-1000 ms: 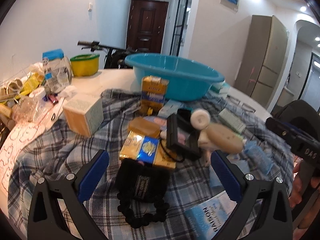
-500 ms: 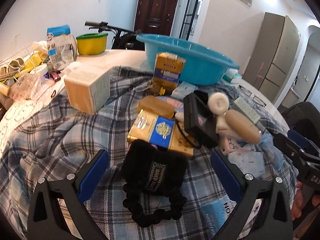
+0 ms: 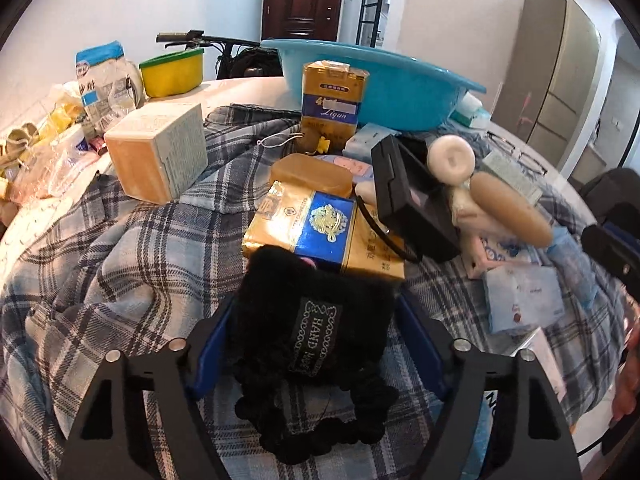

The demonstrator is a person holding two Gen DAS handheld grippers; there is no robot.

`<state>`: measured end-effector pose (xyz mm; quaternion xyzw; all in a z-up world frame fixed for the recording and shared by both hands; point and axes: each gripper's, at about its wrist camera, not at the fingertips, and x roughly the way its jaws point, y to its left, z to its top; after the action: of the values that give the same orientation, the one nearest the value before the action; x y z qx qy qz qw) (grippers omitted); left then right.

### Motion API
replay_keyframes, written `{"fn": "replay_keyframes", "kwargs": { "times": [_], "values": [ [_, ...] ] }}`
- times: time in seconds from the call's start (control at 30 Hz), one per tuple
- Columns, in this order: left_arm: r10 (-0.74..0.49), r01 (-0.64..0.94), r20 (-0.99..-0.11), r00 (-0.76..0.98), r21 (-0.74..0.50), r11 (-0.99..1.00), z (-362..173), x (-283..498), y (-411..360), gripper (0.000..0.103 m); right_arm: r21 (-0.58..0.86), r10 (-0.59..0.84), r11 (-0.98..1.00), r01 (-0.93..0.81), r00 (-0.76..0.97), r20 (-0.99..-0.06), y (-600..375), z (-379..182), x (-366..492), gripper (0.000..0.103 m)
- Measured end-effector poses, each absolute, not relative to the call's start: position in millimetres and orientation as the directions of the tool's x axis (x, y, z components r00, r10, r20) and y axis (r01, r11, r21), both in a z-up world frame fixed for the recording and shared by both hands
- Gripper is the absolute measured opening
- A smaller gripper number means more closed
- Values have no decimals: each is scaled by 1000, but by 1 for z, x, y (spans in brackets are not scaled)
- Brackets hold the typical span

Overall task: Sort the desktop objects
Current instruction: 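Lower both tools toward the cluttered items on the plaid shirt, then grasp the black hair tie with the left tool while the right tool reaches the blue wipe pack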

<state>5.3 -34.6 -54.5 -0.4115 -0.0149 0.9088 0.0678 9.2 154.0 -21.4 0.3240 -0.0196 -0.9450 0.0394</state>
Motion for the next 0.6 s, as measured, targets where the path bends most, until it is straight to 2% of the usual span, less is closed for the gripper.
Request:
{"fn": "replay_keyframes", "kwargs": {
  "times": [0.17,0.53,0.57,0.6],
  "values": [
    [106,-130,-754,-648,-27,-991,-57,5,-29,77,72,-94,-995,63,-786,-611,155,-22,9,103],
    [98,-129,-763,-639,-19,-992,-59,3,-26,80,74,-96,-995,63,-785,-612,155,-23,9,103],
    [97,-122,-761,-641,-24,-992,-58,3,-28,78,75,-96,-995,64,-785,-612,155,-23,9,103],
    [84,-107,-758,-646,-19,-994,-57,2,-30,64,75,-97,-995,65,-785,-612,155,-23,9,103]
  ]
}}
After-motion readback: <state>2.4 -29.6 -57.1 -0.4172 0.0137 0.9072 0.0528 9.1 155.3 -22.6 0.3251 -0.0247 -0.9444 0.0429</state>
